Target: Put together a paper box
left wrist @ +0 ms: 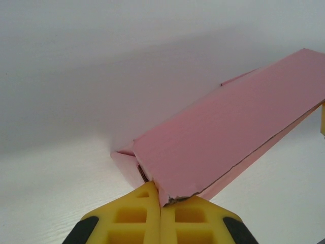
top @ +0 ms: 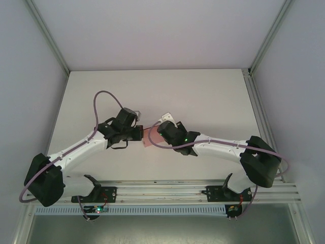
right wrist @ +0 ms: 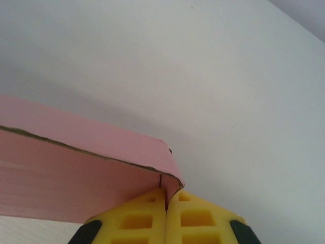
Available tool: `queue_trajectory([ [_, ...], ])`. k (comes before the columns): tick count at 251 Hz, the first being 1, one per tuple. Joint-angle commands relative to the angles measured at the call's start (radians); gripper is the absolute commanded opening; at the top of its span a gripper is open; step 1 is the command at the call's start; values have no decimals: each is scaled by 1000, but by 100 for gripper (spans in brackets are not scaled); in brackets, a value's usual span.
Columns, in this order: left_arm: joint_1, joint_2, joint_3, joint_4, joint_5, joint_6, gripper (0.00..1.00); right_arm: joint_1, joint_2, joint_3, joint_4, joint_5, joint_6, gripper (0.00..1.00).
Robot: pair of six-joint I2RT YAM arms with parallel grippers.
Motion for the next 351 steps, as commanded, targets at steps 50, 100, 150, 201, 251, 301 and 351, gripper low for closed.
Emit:
queue_trajectory([
  [50,-61,-25,17,-111,33,-95,58,25,13,-80,-28,-88,49,0],
  [100,-58,-57,169,-214,26,-122,100,26,3,-91,-21,-86,73,0],
  [150,33,-127,129,-212,-32,-336,100,26,14,-67,-27,-82,145,0],
  [201,237,-195,-99,86,114,-589,100,35,41,-47,-35,-93,175,0],
  [251,251,-153,-202,364,220,-675,100,36,48,-39,-47,-89,204,0],
  [301,250,-117,-237,391,228,-666,88,40,58,-32,-50,-98,220,0],
  [351,246,-38,-276,467,310,-653,69,41,61,-27,-54,-100,232,0],
])
